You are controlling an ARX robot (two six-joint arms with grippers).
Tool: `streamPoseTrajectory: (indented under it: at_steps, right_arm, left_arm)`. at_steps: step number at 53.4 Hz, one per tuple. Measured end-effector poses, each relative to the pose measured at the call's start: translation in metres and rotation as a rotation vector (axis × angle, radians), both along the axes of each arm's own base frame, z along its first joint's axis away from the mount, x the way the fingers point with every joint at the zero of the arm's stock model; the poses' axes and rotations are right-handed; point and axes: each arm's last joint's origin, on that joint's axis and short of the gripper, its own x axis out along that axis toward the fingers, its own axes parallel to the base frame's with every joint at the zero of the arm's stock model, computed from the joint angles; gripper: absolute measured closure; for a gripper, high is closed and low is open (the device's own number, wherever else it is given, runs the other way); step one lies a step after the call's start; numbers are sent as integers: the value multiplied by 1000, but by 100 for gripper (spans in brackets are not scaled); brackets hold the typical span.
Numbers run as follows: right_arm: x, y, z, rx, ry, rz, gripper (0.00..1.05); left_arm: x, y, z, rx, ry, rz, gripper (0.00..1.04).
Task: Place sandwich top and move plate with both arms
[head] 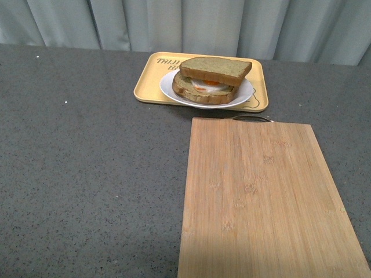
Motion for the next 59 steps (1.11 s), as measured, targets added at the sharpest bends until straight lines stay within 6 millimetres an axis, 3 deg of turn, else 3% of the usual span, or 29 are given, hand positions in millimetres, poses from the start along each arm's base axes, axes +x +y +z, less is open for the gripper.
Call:
streamPoseTrajectory:
  at_steps: [32,59]
  right_arm:
    - [0,0,0,0,0,0,9]
    - [0,0,0,0,0,0,9]
  left_arm:
    - [0,0,0,1,-1,0,5]
    - [0,0,0,2,0,0,7]
